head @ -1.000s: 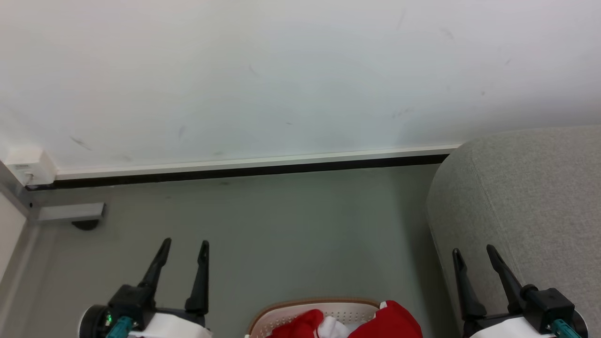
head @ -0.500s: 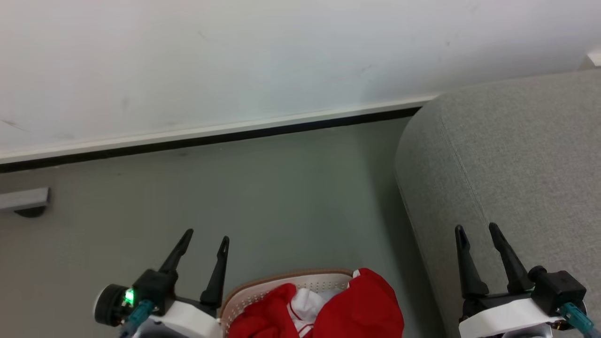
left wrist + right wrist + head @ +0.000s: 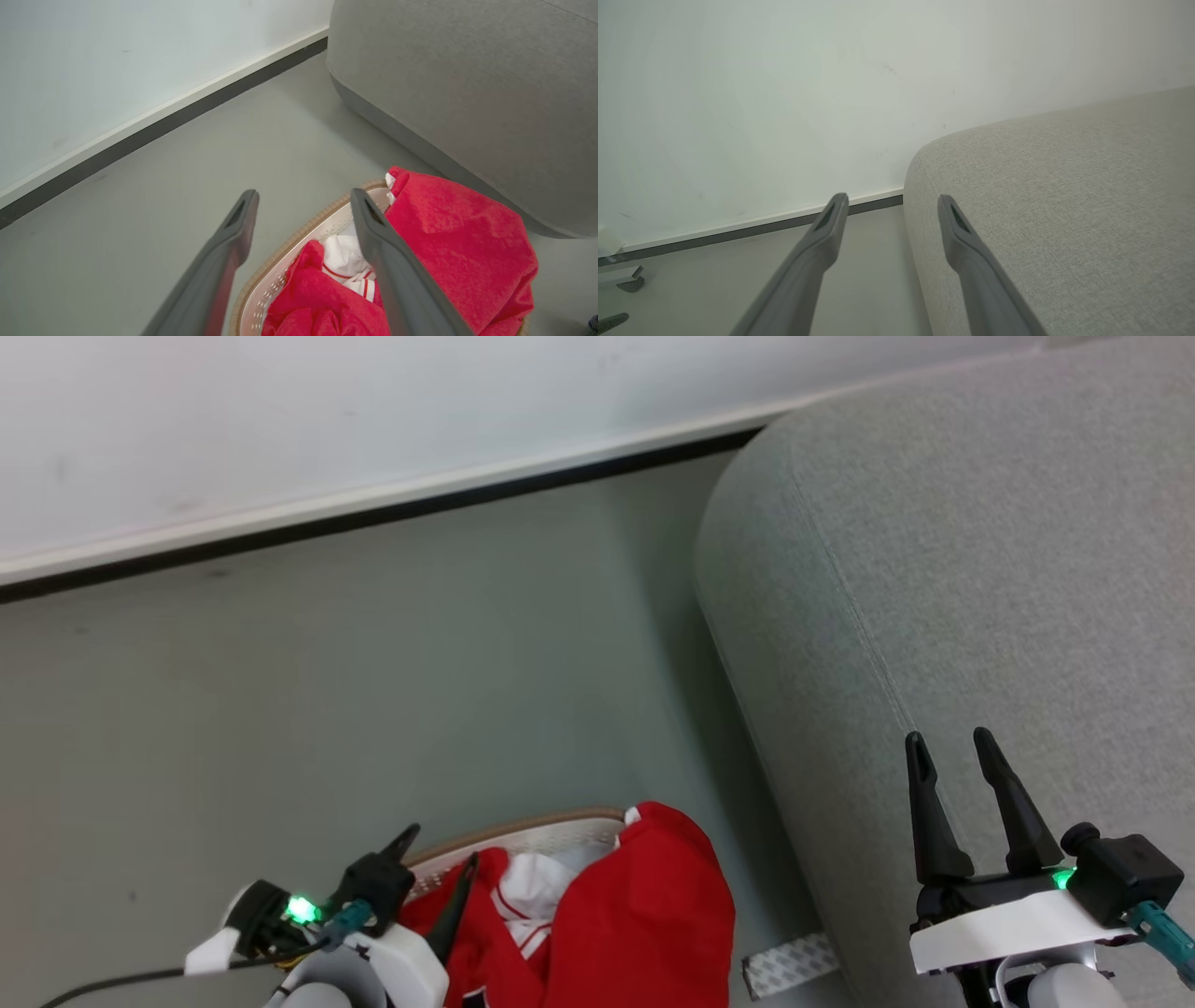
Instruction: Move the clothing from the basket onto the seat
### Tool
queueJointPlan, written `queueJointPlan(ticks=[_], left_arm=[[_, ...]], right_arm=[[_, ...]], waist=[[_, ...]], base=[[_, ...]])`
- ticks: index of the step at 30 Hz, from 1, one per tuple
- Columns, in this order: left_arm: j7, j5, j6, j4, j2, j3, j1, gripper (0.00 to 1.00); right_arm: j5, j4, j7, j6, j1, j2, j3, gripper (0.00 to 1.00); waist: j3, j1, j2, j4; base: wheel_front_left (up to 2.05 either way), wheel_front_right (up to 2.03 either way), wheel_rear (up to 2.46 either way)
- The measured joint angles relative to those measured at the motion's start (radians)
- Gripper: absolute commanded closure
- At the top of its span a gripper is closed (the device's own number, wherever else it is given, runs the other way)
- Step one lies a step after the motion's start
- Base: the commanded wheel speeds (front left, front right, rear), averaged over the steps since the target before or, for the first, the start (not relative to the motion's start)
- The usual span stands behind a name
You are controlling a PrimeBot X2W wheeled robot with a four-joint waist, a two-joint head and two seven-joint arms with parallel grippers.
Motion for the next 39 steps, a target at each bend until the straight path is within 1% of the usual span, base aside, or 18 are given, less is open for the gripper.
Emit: queueJointPlan(ticks=[1,5,9,14,18,27,31,34,39], left_arm=[[0.002,0.009,-0.001,0.078,0.009,-0.032,-0.030,0.00],[0.023,0.026,-0.003,0.209,0.018,-0.100,-0.098,0.00],[0.059,0.053,-0.003,0.316,0.026,-0.184,-0.167,0.00],[0.133,0.086,-0.003,0.445,0.030,-0.283,-0.242,0.00],[0.186,0.125,-0.003,0.524,0.040,-0.338,-0.293,0.00],[0.287,0.158,-0.003,0.621,0.057,-0.425,-0.361,0.00],[0.342,0.191,0.006,0.633,0.091,-0.457,-0.395,0.00],[0.382,0.210,0.016,0.642,0.104,-0.485,-0.403,0.00],[0.386,0.220,0.014,0.649,0.115,-0.516,-0.403,0.00]], right_arm=[[0.005,-0.004,0.000,0.000,-0.002,0.000,-0.002,0.00],[0.019,-0.016,0.000,0.000,-0.013,0.000,0.000,0.00],[0.030,-0.029,0.000,0.000,-0.021,0.000,0.000,0.00],[0.046,-0.042,0.000,0.000,-0.039,-0.001,0.003,0.00],[0.063,-0.059,0.000,0.000,-0.055,-0.001,0.023,0.00],[0.124,-0.096,0.000,0.000,-0.080,0.000,0.063,0.00],[0.140,-0.103,0.000,0.000,-0.087,-0.001,0.078,0.00],[0.156,-0.109,0.000,0.000,-0.101,-0.001,0.089,0.00],[0.173,-0.110,0.000,0.000,-0.103,-0.001,0.101,0.00]], waist=[[0.020,0.0000,0.0000,-0.017],[0.061,0.0000,0.0000,-0.044],[0.103,0.0000,0.0000,-0.066],[0.155,0.0000,0.0000,-0.088],[0.196,0.0000,0.0000,-0.106],[0.302,0.0000,0.0000,-0.153],[0.346,0.0000,0.0000,-0.172],[0.376,-0.0001,0.0000,-0.187],[0.408,-0.0001,0.0000,-0.213]], base=[[0.00,0.00,0.00],[0.00,0.00,0.00],[0.00,0.00,0.00],[0.00,0.00,0.00],[0.00,0.00,0.00],[0.00,0.00,0.00],[0.00,0.00,0.00],[0.00,0.00,0.00],[0.00,0.00,0.00]])
